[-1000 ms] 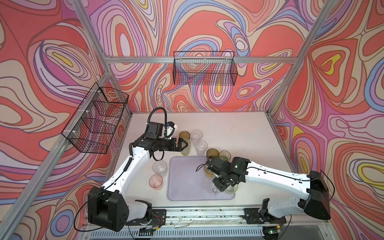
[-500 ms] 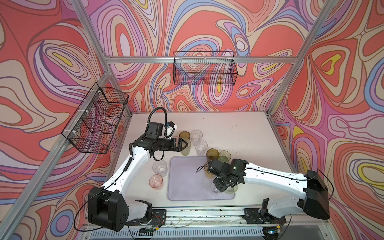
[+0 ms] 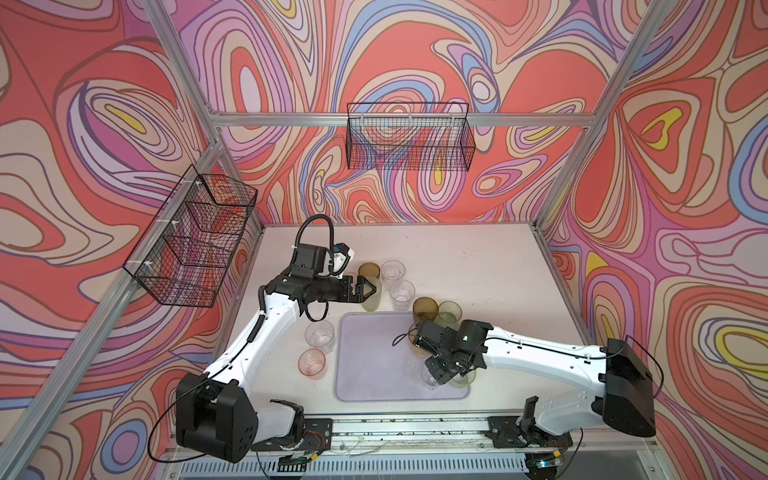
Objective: Place the glasses into the tray
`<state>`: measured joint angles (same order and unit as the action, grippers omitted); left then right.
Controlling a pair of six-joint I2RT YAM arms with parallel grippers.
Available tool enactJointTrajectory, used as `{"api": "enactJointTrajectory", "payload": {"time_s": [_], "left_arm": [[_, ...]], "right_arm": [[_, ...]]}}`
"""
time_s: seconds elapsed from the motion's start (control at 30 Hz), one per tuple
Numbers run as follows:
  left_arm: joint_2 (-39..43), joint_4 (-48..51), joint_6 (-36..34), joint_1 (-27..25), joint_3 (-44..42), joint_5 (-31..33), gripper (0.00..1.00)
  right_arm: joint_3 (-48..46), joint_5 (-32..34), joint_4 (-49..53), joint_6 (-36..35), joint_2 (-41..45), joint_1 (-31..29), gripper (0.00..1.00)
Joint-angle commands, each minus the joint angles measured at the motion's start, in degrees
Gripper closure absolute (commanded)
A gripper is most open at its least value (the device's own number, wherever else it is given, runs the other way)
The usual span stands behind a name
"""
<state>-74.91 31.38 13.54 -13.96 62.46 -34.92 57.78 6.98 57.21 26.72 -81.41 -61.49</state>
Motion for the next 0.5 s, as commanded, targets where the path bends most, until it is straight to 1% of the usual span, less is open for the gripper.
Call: {"api": "enactJointTrajectory", "payload": {"time_s": [0.0, 0.3, 0.47], "left_arm": [[-0.6, -0.6, -0.4, -0.1, 0.0, -0.2, 0.04], [-0.4, -0.6, -0.4, 0.0, -0.1, -0.1, 0.04], [-0.5, -0.6, -0.4, -0.1, -0.1, -0.2, 0.04]], "right_arm": [[-0.4, 1.2, -1.2, 0.8, -0.9, -0.3, 1.00], [-0.9, 1.2, -1.4, 0.7, -1.3, -0.3, 1.00], [-1.3, 1.2, -1.1, 0.9, -1.1, -0.3, 0.98]]}}
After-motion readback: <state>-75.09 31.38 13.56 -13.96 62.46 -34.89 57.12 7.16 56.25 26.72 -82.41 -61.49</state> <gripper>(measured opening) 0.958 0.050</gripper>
